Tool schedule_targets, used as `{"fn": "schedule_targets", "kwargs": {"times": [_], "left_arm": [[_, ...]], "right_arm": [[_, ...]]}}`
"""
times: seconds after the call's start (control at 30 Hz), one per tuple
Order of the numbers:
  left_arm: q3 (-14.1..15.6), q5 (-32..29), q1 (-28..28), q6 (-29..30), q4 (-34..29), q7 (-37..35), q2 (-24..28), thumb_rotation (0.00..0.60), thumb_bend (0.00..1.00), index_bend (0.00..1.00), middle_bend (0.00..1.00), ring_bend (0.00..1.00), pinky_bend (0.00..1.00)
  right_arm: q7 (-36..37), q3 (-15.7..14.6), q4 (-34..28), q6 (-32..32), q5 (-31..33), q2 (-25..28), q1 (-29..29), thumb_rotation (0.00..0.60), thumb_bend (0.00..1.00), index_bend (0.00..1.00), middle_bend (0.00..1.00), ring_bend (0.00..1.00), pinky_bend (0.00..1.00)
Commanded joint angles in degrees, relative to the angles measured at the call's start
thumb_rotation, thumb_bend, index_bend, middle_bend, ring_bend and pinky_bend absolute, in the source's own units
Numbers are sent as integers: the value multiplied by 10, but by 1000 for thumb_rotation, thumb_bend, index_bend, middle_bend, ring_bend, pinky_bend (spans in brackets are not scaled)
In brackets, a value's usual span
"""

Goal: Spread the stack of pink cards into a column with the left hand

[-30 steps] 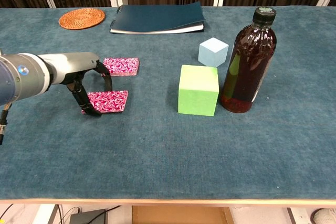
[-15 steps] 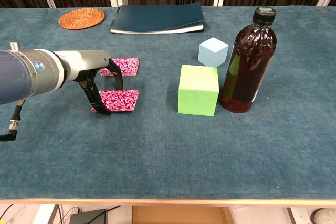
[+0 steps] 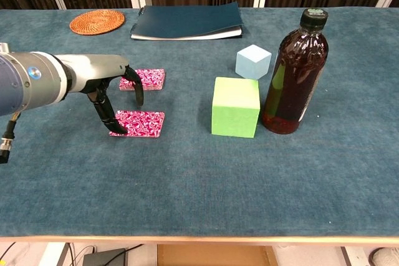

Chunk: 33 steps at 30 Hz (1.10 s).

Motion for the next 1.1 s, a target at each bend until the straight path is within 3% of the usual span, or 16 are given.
{"fn": "schedule_targets", "kwargs": {"times": [0.03, 0.37, 0.53, 0.63, 0.83, 1.1], "left_arm": [[1, 1, 0, -1, -2, 0, 2, 600, 197, 408, 155, 23, 0], [-12, 25, 8, 7, -19, -23, 27, 600, 197, 404, 153, 23, 0], [-29, 29, 4, -6, 7, -37, 37, 600, 171, 399, 152, 21, 0], [-42, 17, -4, -23, 41, -43, 33, 600, 124, 389, 149, 20, 0], [-74, -47, -40, -95, 149, -41, 8, 600, 123, 371, 142, 13, 0], [-87, -121, -97, -148, 252, 6, -20, 600, 123, 364, 141, 8, 0]], "right_arm": [[0, 0, 0, 0, 0, 0, 0, 600, 268, 96, 69, 142, 186], [1, 0, -1, -1, 1, 1, 0, 600, 268, 96, 69, 142, 186], [3, 0, 0, -1, 1, 1, 0, 600, 268, 95, 69, 142, 186], [1, 0, 0, -2, 1, 0, 0, 600, 268, 95, 69, 142, 186], [-4, 0, -2, -2, 0, 0, 1, 600, 268, 96, 69, 142, 186], [-7, -1, -4, -2, 1, 0, 1, 600, 268, 96, 69, 142, 186]]}}
